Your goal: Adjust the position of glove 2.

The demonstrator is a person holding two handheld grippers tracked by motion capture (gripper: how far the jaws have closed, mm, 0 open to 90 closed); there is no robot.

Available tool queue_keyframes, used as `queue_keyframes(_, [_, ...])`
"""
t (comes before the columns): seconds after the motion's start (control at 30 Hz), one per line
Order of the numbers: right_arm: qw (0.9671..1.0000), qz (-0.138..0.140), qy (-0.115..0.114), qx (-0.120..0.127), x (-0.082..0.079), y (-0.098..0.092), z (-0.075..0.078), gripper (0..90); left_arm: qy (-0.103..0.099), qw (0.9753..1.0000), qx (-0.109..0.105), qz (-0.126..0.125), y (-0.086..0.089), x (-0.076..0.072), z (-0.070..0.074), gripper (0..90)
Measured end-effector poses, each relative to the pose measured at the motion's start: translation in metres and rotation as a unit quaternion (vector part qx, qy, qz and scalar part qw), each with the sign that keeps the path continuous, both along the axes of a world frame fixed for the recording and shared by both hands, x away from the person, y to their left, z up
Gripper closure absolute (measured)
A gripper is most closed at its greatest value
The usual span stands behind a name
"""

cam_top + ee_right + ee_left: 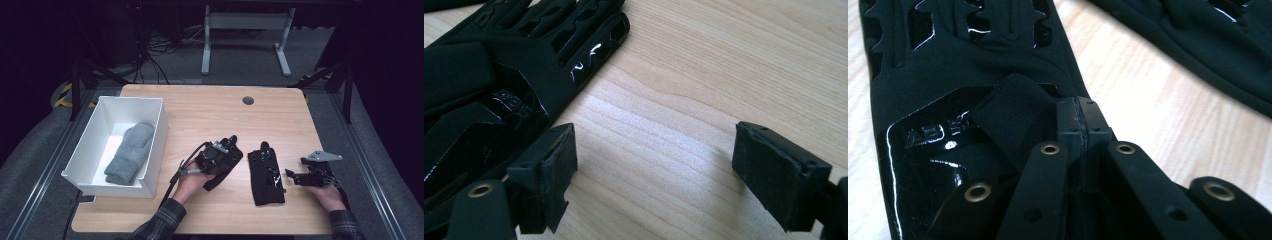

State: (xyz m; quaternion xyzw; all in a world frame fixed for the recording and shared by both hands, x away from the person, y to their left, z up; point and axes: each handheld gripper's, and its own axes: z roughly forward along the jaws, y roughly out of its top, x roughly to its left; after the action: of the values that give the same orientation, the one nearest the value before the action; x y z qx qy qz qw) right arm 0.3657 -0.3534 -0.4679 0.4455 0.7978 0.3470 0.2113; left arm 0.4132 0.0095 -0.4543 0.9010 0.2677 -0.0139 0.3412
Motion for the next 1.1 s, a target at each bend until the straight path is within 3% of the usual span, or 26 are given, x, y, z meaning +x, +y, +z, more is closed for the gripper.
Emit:
queue_keyframes(0.13, [1.0000,0.000,0.000,0.000,0.000,0.000,0.000,18.6,0.000,1.0000,0.000,-0.006,-0.002,-0.003,0.002,89.8])
queue_keyframes(0.3, [1.0000,0.000,0.000,0.000,0.000,0.000,0.000,18.6,-0.014,0.9999,-0.005,0.000,0.007,-0.002,0.012,89.8])
queue_keyframes(0.4, [1.0000,0.001,0.000,0.000,0.000,0.000,0.000,18.6,-0.022,0.9994,-0.009,0.024,0.024,0.001,0.021,89.9])
queue_keyframes(0.5, [1.0000,0.000,0.000,0.000,0.000,0.000,0.000,18.6,-0.031,0.9984,0.004,0.047,0.041,0.006,0.021,89.8])
queue_keyframes(0.63, [1.0000,0.000,0.000,0.000,0.000,0.000,0.000,18.6,-0.018,0.9975,0.023,0.064,0.054,0.007,0.012,89.9])
queue_keyframes(0.9, [1.0000,0.000,0.000,0.000,0.000,0.000,0.000,18.5,-0.011,0.9985,0.035,0.041,0.051,-0.005,0.006,89.9])
queue_keyframes(1.1, [1.0000,0.000,0.000,0.000,0.000,0.000,0.000,18.4,0.001,0.9995,0.022,0.020,0.043,-0.016,0.004,89.8])
